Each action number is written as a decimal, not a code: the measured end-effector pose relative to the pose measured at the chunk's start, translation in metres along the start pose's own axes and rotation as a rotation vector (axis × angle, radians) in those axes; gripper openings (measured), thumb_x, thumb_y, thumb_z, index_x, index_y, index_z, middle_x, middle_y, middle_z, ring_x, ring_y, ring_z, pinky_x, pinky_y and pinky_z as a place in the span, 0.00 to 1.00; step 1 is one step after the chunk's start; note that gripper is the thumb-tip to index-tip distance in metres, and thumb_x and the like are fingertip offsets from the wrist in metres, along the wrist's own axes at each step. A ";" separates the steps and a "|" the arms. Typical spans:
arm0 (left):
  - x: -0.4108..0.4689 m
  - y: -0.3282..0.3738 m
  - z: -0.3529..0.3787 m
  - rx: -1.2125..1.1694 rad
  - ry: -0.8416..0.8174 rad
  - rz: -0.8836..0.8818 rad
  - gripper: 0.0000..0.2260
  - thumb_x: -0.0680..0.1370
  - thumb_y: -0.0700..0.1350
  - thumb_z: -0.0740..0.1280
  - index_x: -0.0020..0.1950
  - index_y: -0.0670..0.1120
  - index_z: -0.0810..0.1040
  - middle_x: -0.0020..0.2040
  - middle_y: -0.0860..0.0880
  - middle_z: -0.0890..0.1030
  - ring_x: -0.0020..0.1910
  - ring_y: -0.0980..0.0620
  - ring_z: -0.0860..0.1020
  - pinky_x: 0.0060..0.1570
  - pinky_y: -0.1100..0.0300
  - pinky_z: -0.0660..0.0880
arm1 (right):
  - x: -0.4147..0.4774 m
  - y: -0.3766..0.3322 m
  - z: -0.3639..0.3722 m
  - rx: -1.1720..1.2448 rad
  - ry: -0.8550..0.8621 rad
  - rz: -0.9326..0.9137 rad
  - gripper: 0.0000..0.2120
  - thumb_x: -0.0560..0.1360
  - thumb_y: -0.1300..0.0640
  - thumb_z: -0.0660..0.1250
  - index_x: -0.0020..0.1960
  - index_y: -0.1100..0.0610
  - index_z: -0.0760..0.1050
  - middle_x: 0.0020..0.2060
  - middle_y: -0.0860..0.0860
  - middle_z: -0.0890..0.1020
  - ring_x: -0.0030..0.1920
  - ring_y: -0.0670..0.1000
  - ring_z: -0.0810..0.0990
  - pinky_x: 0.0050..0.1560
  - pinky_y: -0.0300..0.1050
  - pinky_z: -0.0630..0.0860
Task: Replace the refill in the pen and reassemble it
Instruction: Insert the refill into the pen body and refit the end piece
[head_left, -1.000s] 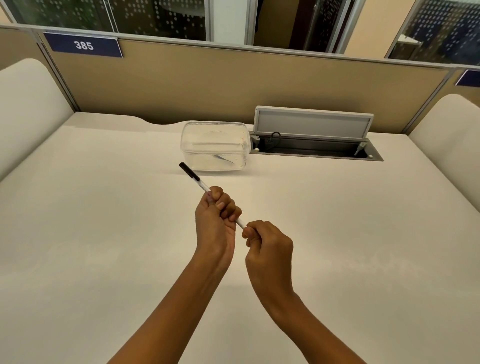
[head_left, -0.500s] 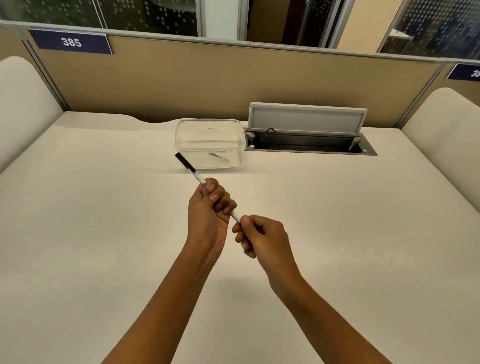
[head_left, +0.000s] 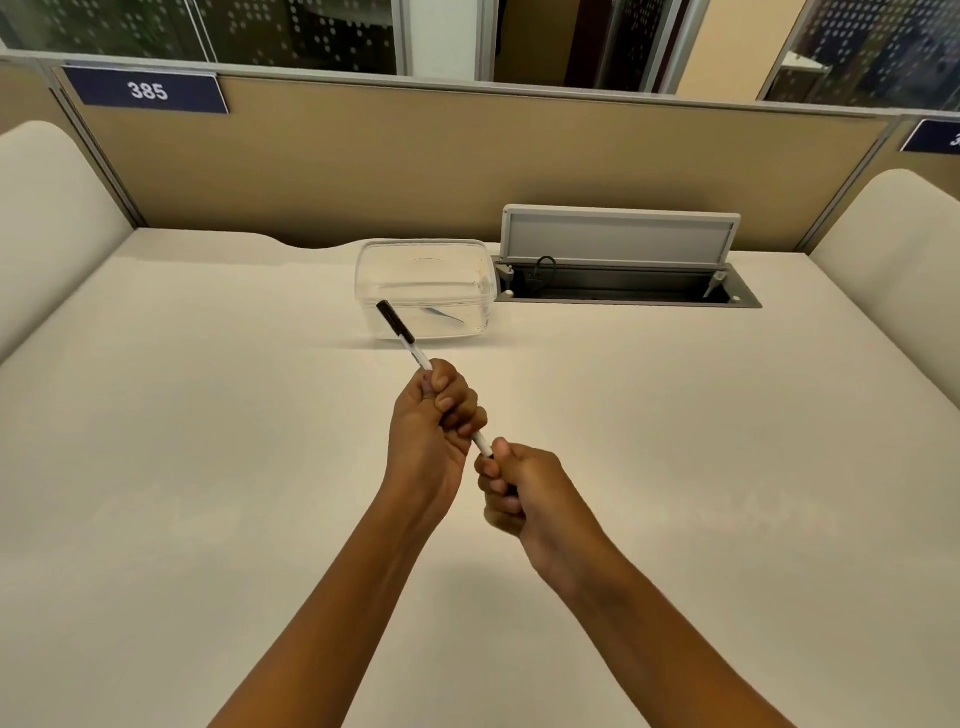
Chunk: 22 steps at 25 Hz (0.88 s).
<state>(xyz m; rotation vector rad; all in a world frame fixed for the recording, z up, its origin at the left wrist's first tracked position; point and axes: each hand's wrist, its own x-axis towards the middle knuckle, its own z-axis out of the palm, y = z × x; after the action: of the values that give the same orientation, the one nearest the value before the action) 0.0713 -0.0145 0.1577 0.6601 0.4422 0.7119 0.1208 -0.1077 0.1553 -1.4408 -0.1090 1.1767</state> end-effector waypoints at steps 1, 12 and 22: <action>-0.002 0.000 -0.001 0.003 -0.023 -0.011 0.18 0.79 0.30 0.44 0.34 0.46 0.62 0.24 0.54 0.64 0.22 0.58 0.60 0.25 0.66 0.60 | -0.001 -0.001 -0.002 0.136 -0.076 0.093 0.20 0.81 0.59 0.52 0.31 0.58 0.67 0.23 0.49 0.65 0.20 0.44 0.57 0.21 0.35 0.54; 0.007 -0.001 -0.006 -0.078 0.027 0.000 0.19 0.79 0.30 0.44 0.34 0.46 0.63 0.24 0.54 0.64 0.22 0.57 0.61 0.24 0.66 0.62 | 0.003 0.026 -0.008 -0.814 0.335 -0.793 0.15 0.80 0.52 0.57 0.39 0.56 0.76 0.29 0.44 0.74 0.29 0.45 0.71 0.30 0.31 0.66; 0.005 0.006 -0.007 -0.200 -0.007 -0.105 0.17 0.80 0.32 0.46 0.34 0.46 0.62 0.23 0.54 0.64 0.20 0.58 0.61 0.23 0.67 0.59 | -0.008 0.005 -0.003 0.248 -0.204 0.009 0.19 0.81 0.61 0.54 0.32 0.58 0.69 0.23 0.49 0.65 0.20 0.44 0.58 0.22 0.35 0.56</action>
<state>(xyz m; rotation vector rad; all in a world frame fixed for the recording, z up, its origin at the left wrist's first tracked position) 0.0683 -0.0046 0.1555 0.4481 0.3903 0.6443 0.1164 -0.1165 0.1558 -1.1040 -0.0943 1.2946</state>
